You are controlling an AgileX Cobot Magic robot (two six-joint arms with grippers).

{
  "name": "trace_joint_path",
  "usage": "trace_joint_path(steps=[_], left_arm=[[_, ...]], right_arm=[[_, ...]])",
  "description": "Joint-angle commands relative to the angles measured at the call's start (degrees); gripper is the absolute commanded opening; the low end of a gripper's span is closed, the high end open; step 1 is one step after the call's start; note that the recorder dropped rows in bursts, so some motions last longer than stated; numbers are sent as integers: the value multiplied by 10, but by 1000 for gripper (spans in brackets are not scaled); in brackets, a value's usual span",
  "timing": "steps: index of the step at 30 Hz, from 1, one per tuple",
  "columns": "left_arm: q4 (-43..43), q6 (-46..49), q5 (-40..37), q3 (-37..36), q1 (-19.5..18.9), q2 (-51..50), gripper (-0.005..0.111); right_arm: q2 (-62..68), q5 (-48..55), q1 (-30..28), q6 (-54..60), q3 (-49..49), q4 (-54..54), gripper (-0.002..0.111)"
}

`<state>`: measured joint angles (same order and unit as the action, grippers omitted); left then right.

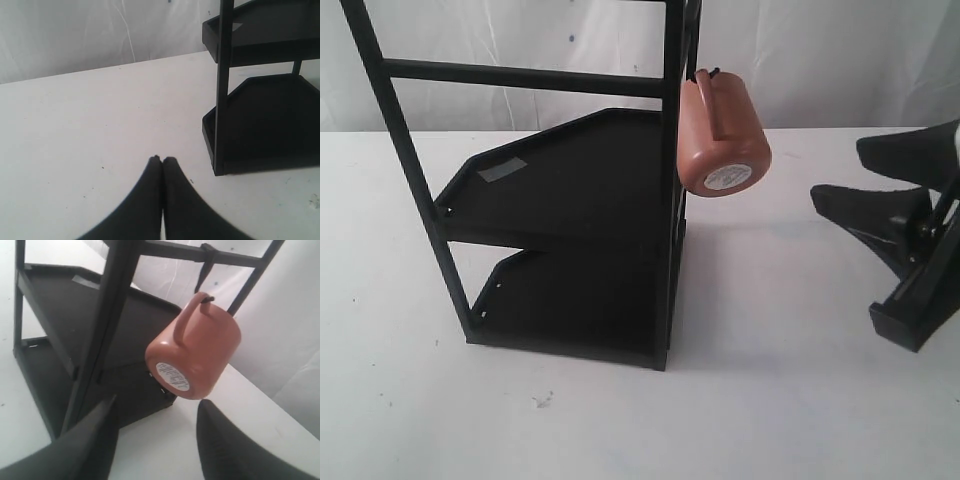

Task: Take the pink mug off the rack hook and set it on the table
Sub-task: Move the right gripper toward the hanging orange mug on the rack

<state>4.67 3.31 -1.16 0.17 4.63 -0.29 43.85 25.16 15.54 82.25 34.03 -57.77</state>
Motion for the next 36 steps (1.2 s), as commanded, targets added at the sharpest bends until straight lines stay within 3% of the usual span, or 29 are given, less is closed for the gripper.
trace_joint_path(steps=[1,12,14,19,21,26,31,36], left_arm=[[-1,-4,-2,-2,-1,3,0],[-1,-4,-2,-2,-1,3,0],[-1,-4,-2,-2,-1,3,0],[-1,-4,-2,-2,-1,3,0],[-1,-4,-2,-2,-1,3,0],[-1,-4,-2,-2,-1,3,0],[-1,-4,-2,-2,-1,3,0],[-1,-4,-2,-2,-1,3,0]], right_arm=[[-4,63,1,-2,2,33,46],[-15,153,1,-34,3,62,46],[-29,136,6,-121,9,126,46],[-76,68,39,-524,18,433,46],[-93,68,53,-634,19,504,46],[-114,50,112,-767,19,573,46],[-110,8,200,-1050,19,784,46],[-53,-26,281,-1066,32,817,46]])
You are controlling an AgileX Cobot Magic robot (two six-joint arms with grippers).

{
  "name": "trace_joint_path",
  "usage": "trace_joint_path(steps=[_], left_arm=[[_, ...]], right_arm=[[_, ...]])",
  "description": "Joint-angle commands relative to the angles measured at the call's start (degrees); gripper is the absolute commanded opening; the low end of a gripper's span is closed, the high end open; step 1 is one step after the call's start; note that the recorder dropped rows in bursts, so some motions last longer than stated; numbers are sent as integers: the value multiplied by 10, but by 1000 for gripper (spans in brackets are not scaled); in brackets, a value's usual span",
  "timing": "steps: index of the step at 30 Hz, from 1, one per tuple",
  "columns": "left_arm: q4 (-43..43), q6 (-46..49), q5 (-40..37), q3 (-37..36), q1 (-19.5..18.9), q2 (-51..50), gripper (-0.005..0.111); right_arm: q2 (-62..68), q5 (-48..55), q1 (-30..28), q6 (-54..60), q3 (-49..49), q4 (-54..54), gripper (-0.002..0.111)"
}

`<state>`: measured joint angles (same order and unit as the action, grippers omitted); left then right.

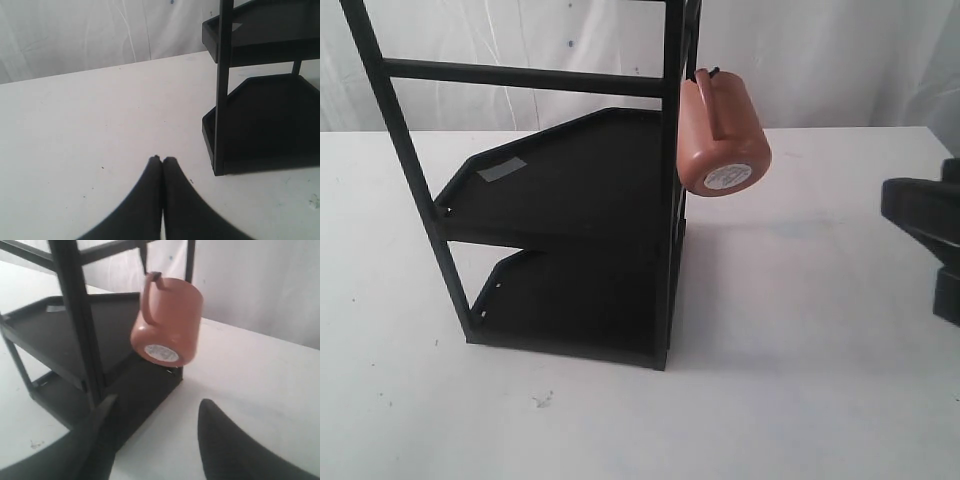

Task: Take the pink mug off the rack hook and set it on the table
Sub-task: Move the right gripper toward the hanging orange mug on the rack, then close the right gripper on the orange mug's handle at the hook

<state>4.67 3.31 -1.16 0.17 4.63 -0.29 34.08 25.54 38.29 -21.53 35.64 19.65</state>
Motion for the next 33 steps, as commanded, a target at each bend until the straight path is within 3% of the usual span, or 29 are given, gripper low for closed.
trace_joint_path(steps=[1,8,12,16,18,33], left_arm=[[-1,-4,-2,-2,-1,3,0],[-1,-4,-2,-2,-1,3,0],[-1,-4,-2,-2,-1,3,0],[-1,-4,-2,-2,-1,3,0],[-1,-4,-2,-2,-1,3,0],[-1,-4,-2,-2,-1,3,0]], right_arm=[[67,-30,65,-27,26,63,46],[220,-105,86,-27,117,166,46],[257,-93,86,-45,123,248,46],[269,-31,86,-274,123,467,46],[279,-38,86,-348,123,522,46],[361,8,85,-580,123,743,46]])
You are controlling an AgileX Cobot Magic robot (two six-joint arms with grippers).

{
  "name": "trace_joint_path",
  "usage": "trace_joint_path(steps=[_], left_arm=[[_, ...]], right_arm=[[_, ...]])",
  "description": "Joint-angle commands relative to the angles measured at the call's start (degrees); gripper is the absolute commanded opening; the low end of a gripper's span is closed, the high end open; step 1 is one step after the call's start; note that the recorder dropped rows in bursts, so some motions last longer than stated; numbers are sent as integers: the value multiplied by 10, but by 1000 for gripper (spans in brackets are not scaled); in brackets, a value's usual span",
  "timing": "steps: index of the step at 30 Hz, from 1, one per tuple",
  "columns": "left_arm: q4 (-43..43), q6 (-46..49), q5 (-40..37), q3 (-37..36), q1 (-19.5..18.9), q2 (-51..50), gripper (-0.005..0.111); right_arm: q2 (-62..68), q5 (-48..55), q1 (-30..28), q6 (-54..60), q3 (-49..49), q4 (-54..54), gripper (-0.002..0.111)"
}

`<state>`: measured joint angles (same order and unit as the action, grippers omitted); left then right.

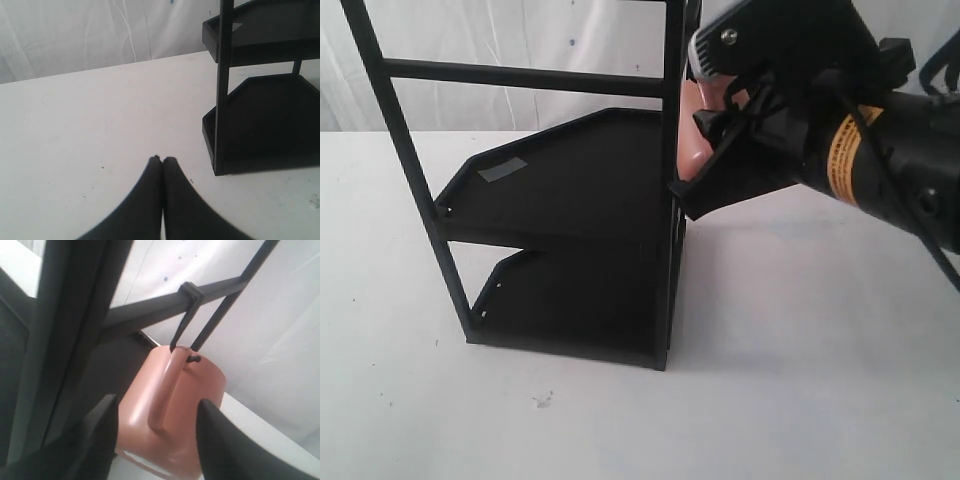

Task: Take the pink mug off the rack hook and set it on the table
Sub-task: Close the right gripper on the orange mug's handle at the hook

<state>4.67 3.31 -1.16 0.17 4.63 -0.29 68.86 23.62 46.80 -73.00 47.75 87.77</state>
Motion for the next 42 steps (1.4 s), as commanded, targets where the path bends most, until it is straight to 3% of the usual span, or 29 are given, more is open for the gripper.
trace_joint_path(steps=[1,13,42], left_arm=[[-1,-4,-2,-2,-1,3,0],[-1,-4,-2,-2,-1,3,0],[-1,-4,-2,-2,-1,3,0]], right_arm=[[17,31,-1,-72,2,66,46],[25,-30,-18,1,2,79,46],[76,-43,-48,-9,36,122,46]])
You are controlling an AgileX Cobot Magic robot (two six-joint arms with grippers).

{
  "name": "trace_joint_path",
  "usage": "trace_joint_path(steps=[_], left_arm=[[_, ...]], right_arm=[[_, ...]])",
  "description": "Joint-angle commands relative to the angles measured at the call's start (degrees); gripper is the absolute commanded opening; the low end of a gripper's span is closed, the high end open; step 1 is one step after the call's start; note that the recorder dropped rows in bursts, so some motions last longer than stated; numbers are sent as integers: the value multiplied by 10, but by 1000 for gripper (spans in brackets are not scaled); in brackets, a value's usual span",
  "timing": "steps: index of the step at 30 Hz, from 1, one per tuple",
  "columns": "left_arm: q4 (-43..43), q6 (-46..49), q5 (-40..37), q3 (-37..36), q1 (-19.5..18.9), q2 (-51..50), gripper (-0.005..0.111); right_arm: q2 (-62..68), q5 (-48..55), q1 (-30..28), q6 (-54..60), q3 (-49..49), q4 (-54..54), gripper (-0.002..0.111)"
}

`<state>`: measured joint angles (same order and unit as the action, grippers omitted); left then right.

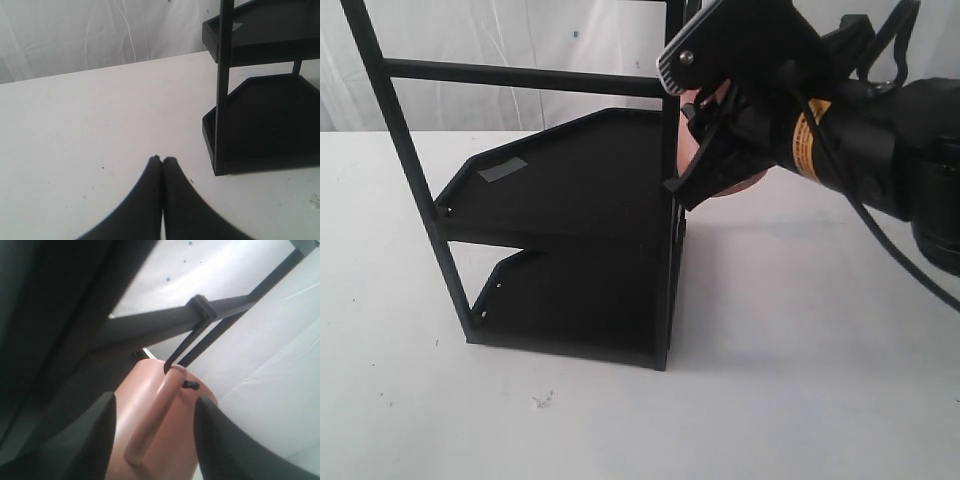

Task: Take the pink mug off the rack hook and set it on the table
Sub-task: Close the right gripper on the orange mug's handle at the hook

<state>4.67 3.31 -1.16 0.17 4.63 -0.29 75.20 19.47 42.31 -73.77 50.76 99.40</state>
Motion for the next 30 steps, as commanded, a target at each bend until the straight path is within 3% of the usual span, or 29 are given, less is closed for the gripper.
trace_joint_path(steps=[1,30], left_arm=[[-1,-4,-2,-2,-1,3,0],[-1,-4,-2,-2,-1,3,0]], right_arm=[[16,1,-3,-1,6,5,46],[37,12,-25,-6,19,5,46]])
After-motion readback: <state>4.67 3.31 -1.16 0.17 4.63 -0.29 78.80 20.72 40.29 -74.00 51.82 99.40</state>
